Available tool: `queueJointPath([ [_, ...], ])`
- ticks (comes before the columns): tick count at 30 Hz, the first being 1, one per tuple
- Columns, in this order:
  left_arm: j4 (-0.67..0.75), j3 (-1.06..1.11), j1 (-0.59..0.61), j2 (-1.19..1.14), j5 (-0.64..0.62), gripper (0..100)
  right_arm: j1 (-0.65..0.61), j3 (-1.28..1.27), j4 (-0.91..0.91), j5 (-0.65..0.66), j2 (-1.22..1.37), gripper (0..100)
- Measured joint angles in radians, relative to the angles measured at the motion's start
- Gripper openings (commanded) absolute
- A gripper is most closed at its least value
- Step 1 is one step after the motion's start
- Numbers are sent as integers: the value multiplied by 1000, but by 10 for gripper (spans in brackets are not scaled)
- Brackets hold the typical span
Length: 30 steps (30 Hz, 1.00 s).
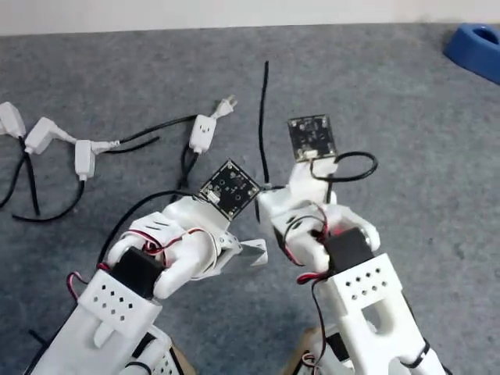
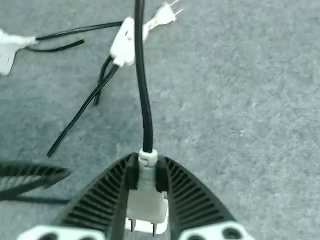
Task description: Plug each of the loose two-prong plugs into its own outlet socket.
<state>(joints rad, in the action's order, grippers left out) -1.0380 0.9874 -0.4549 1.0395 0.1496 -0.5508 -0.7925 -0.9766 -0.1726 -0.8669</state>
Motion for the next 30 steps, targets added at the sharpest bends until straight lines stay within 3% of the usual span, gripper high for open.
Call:
queueJointPath([
  [14,84,25,2,0,3,361,-72,-83,17,0,-3,6],
  [20,187,109,31,-5,11,361,-72,-83,-20,15,-3,6],
  [30,310,68,135,-284,44,361,-72,-5,-157,83,-3,6],
])
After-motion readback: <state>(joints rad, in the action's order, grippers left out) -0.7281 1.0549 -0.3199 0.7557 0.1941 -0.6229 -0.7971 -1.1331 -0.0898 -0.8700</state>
